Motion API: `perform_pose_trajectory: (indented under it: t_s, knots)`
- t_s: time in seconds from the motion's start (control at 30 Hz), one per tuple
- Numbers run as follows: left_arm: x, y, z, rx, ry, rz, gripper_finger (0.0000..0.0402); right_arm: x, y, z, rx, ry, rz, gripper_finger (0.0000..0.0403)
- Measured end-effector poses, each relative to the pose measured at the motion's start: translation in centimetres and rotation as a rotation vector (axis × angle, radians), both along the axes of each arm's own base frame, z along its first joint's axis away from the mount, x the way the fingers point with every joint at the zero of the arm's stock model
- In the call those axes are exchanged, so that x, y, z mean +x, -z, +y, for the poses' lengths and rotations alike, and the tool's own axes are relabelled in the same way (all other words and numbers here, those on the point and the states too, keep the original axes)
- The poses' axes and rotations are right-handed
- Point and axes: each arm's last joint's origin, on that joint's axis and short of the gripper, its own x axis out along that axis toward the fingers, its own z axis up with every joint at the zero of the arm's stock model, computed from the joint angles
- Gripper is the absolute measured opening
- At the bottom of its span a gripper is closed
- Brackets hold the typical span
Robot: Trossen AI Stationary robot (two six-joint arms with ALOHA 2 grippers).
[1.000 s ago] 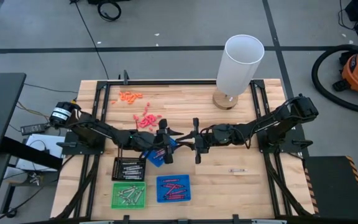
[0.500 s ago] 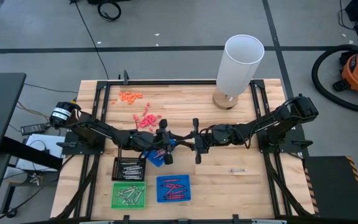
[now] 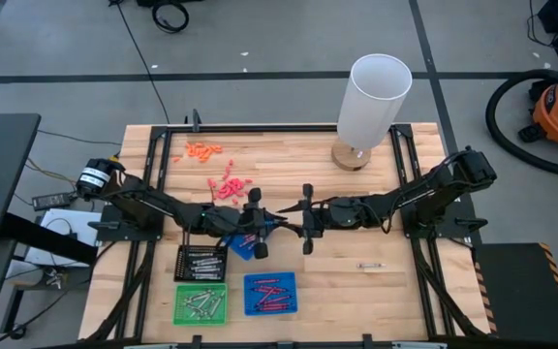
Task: Sort crayons
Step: Put the black crayon into the black bin
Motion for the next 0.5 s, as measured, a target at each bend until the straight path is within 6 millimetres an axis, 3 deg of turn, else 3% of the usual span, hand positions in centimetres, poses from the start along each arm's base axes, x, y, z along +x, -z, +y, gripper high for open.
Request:
perform_pose_trajectory:
  t_s: [0.5]
  knots:
    - [-1.3, -1.2, -0.7, -0.002, 0.018, 0.041, 0.0038, -0.3, -0.3, 0.3, -0.006, 0.039, -0.003, 0.0202]
